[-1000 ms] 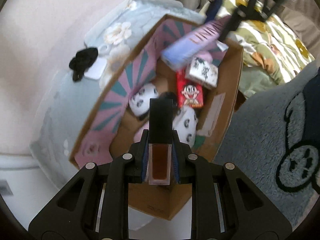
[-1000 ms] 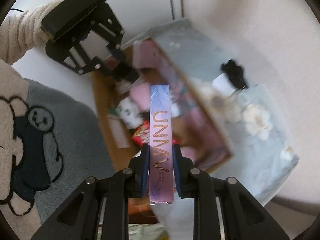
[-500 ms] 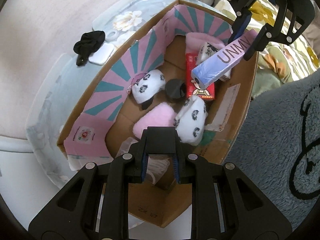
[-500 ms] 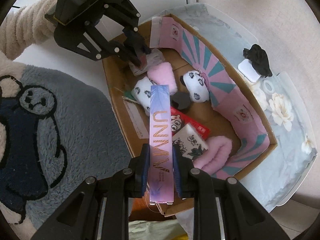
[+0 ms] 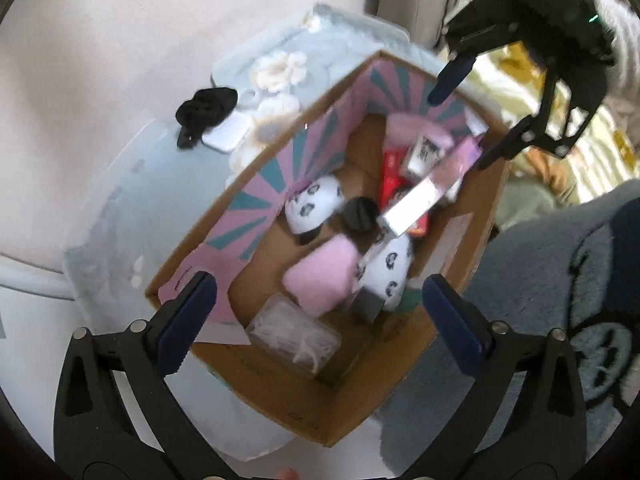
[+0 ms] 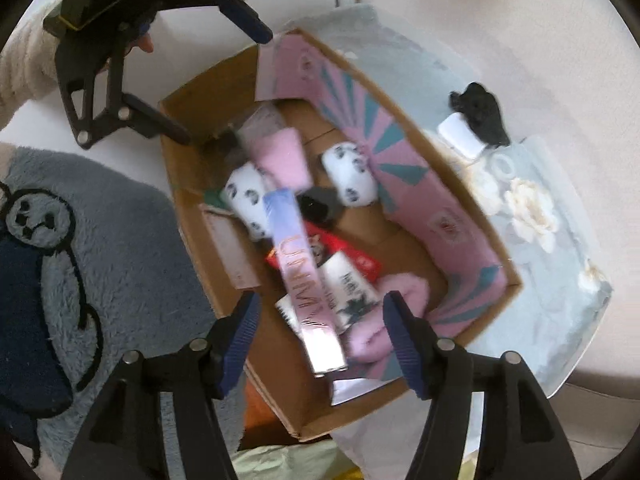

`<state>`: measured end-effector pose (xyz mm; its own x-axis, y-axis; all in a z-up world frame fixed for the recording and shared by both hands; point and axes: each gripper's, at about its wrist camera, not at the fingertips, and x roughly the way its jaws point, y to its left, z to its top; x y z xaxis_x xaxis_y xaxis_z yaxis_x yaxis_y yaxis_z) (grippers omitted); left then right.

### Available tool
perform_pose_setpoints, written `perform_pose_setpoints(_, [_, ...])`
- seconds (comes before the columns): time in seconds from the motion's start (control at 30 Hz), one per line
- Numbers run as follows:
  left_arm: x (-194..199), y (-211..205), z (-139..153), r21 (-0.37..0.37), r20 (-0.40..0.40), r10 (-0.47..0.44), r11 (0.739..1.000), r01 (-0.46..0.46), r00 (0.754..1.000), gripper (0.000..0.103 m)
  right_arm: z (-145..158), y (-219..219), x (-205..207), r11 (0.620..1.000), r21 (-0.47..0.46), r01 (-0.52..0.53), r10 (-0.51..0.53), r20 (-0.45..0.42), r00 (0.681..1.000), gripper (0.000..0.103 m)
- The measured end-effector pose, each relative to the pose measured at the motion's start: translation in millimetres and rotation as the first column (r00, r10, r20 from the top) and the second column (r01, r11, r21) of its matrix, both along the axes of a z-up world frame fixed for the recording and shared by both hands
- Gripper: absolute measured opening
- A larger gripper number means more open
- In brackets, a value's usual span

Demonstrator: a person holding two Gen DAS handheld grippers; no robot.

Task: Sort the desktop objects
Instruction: 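Carry the lipstick and UNMV tube into the cardboard box and open both tools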

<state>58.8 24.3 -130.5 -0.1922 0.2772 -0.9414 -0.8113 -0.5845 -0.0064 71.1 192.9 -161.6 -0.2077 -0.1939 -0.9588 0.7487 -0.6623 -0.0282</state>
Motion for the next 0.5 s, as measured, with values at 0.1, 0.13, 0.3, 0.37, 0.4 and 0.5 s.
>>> perform_pose_setpoints(0.1, [-8.3,-7.1,6.2,-0.004,0.002,0.044,0.999,-0.044,0.999,0.103,5.2,6.1,-4.0,0.999,-0.015,0.040,-0.040,-0.002,0.999,0.059])
perform_pose_setpoints(0.13, [-10.6,-9.9,8.0,-0.003,-0.002,0.057,0.998,-0.057,0.998,0.103,7.3,7.8,-4.7,0.999,-0.023,0.048,-0.049,-0.004,0.999,0.059])
perform_pose_setpoints(0.3, [-18.5,-20.9,12.5,0.006,-0.013,0.102,0.995,-0.102,0.995,0.103,20.3,18.0,-9.0,0.992,-0.073,0.103,-0.104,-0.010,0.995,0.059])
perform_pose_setpoints(0.37, [-20.5,-25.5,16.0,0.021,-0.010,0.117,0.993,-0.117,0.993,0.103,24.1,22.0,-11.5,0.988,-0.088,0.129,-0.130,-0.004,0.992,0.059])
perform_pose_setpoints(0.4, [-21.2,-26.8,17.2,0.026,-0.011,0.122,0.992,-0.122,0.992,0.103,26.2,24.0,-12.4,0.985,-0.096,0.141,-0.142,-0.004,0.990,0.059])
perform_pose_setpoints(0.5, [-25.1,-31.3,22.3,0.038,-0.025,0.142,0.989,-0.141,0.990,0.103,31.7,29.0,-14.3,0.979,-0.110,0.173,-0.175,-0.012,0.984,0.059])
